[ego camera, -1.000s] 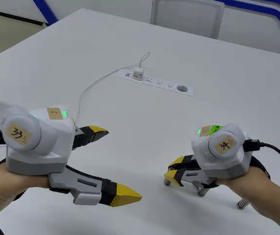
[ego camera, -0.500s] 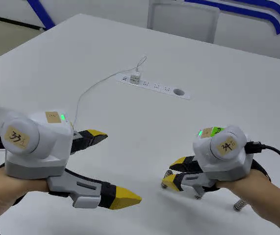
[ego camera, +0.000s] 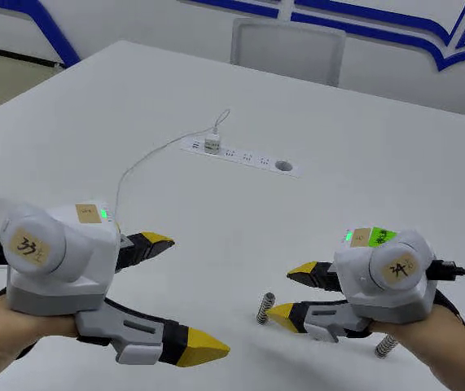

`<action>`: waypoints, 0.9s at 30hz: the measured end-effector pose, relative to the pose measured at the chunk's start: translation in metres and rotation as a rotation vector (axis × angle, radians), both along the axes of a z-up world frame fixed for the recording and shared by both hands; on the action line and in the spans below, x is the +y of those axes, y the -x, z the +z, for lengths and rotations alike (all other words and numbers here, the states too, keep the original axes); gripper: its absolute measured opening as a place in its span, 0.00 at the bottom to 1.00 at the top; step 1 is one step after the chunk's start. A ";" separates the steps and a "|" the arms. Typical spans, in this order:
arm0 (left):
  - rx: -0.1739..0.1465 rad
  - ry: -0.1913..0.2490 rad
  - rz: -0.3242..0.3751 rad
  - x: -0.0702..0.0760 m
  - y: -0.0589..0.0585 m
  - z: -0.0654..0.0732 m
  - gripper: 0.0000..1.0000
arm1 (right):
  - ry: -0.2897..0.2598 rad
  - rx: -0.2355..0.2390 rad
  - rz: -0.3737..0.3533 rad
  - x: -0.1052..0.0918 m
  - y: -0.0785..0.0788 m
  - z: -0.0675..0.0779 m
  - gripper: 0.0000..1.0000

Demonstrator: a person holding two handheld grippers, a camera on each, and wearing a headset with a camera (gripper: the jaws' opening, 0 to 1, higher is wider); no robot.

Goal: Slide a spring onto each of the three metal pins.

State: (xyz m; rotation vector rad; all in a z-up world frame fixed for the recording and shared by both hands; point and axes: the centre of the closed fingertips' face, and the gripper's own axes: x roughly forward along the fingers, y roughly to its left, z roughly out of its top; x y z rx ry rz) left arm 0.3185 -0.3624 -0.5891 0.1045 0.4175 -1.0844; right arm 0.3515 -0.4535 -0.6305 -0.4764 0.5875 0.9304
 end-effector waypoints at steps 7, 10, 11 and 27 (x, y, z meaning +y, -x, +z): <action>0.002 -0.003 0.003 0.001 0.003 0.000 0.99 | -0.050 -0.023 -0.092 -0.024 0.008 0.008 0.43; 0.003 -0.006 0.005 0.001 0.004 -0.001 1.00 | -0.089 -0.054 -0.137 -0.034 0.013 0.014 0.44; 0.003 -0.008 0.004 0.001 0.005 -0.002 1.00 | -0.102 -0.061 -0.153 -0.037 0.014 0.016 0.46; -0.007 0.003 0.016 -0.001 0.001 0.002 1.00 | -0.236 -0.083 -0.415 -0.118 0.039 0.034 0.61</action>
